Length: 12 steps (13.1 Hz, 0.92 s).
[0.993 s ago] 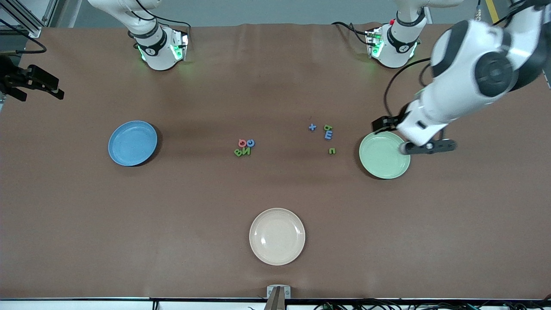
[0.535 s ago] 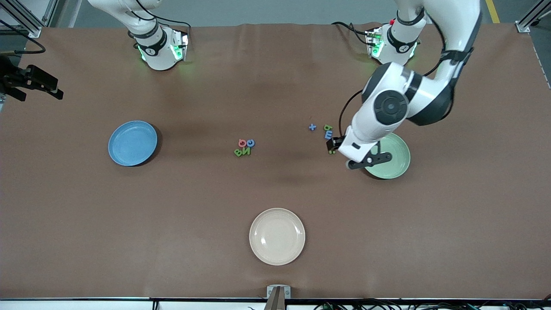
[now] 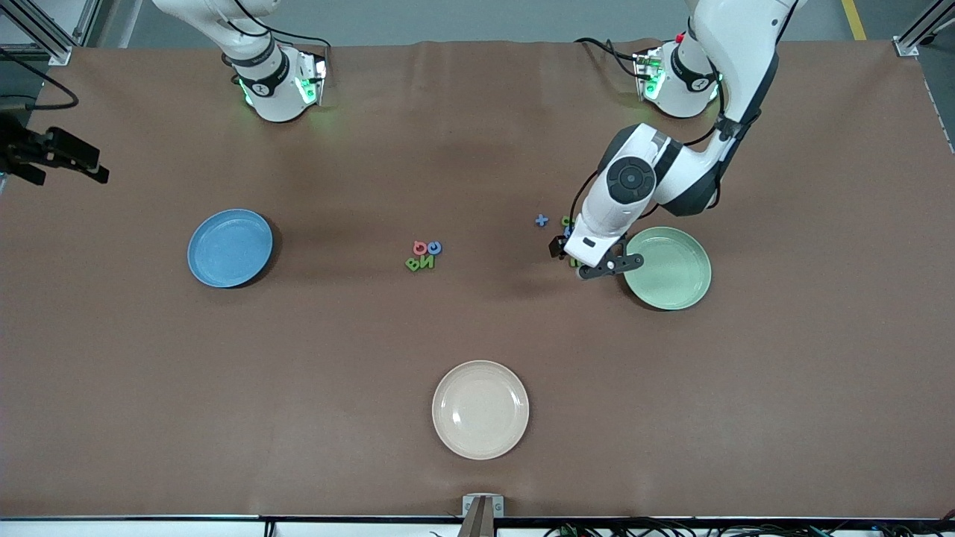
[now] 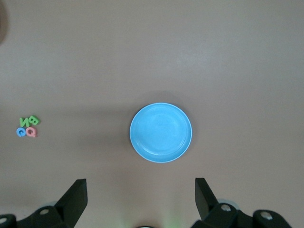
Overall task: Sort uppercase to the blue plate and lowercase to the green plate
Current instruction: 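Grasp the green u with the left gripper while the right gripper reaches letters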
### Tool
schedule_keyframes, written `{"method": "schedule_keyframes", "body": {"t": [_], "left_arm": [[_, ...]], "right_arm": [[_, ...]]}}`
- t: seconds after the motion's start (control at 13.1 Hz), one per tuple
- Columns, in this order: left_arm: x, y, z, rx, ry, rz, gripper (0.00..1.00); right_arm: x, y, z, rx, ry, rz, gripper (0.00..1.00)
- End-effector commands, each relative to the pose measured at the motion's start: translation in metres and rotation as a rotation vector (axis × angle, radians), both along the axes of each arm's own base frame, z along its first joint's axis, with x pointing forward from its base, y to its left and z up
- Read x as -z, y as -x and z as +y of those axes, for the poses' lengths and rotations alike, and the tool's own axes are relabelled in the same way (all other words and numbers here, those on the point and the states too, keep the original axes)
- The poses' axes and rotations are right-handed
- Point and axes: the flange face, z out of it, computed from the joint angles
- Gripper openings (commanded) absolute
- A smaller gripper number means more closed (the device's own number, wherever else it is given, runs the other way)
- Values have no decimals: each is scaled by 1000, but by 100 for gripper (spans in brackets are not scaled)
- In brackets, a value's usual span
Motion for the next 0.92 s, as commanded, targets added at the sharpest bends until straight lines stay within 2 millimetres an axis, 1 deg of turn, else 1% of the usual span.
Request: {"method": "schedule_keyframes", "body": {"t": [0.0,0.08,0.15,0.23,0.38,0.46,0.61,0.69,0.84], "left_arm": [[22,19,-3,-4,-2,-14,96],[30,21,-5,2,-10,-24,93],[39,21,-6,1,-25,-38,92],[48,19,-5,-15,-29,-51,90],[53,14,-5,-20,-12,-72,87],[52,11,-4,-25,-8,-78,85],[53,3,-3,-32,-1,-86,79],[55,2,-3,-36,5,-91,76],[56,3,-3,-36,4,-88,66]], "right_arm": [[25,-28,-7,-3,10,-10,100],[36,-35,-9,0,11,-4,100],[53,-43,-10,1,15,22,100],[74,-52,-11,-3,45,64,100],[80,-53,-4,39,63,73,100],[86,-53,4,146,64,87,100],[99,-51,30,238,56,116,100],[101,-50,42,291,38,128,100],[110,-49,62,377,-22,151,100]]}}
